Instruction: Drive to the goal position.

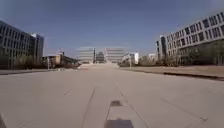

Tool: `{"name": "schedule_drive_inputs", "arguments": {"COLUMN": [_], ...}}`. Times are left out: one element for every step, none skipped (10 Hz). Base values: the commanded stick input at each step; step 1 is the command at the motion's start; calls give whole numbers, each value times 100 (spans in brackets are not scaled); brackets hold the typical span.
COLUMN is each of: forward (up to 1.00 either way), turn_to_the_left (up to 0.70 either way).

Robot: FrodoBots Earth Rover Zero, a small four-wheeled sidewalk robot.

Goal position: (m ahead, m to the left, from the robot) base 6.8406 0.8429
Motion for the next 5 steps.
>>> {"name": "schedule_drive_inputs", "arguments": {"forward": [70,70,70,70,70], "turn_to_the_left": [0,0,0,0,0]}}
